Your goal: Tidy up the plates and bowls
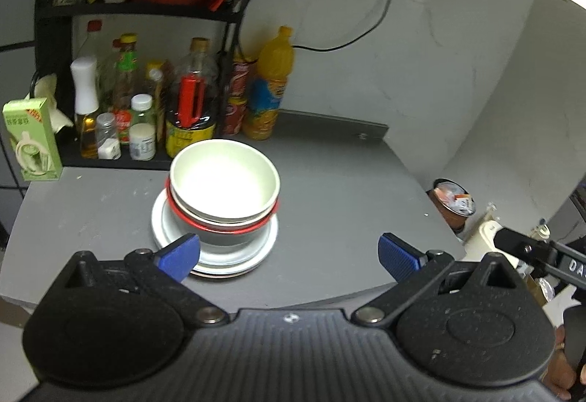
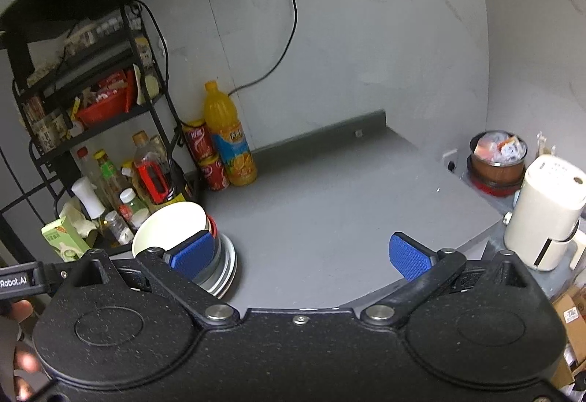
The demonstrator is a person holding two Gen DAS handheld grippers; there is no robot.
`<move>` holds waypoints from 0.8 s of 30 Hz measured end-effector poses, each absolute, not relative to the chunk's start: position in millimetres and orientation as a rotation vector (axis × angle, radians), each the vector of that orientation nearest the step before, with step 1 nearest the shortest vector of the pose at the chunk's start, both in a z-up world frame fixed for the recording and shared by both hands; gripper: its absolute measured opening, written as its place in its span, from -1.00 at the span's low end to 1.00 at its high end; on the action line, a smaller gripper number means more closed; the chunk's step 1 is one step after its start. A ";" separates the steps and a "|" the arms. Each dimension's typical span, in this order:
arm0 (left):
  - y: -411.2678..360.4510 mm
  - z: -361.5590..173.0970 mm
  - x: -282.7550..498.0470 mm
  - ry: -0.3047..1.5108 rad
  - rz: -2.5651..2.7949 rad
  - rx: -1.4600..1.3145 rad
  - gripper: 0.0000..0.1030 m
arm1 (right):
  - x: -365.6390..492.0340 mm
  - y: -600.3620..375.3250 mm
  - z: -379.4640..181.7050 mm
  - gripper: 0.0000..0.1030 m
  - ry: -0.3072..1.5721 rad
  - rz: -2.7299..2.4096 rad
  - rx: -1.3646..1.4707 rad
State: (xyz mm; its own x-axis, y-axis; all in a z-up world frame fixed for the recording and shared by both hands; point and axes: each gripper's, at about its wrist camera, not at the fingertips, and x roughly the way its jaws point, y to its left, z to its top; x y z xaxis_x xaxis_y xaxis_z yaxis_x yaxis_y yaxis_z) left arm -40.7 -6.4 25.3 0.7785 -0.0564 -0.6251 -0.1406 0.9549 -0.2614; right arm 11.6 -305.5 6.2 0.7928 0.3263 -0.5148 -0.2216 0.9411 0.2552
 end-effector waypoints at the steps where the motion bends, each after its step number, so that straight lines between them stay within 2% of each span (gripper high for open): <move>1: -8.7 26.2 -43.8 0.679 0.015 -0.306 0.99 | 8.4 -306.0 7.6 1.00 0.574 0.300 0.186; 24: -3.3 34.8 -74.0 0.692 0.029 -0.227 0.99 | -28.2 -302.6 9.6 1.00 0.603 0.269 0.087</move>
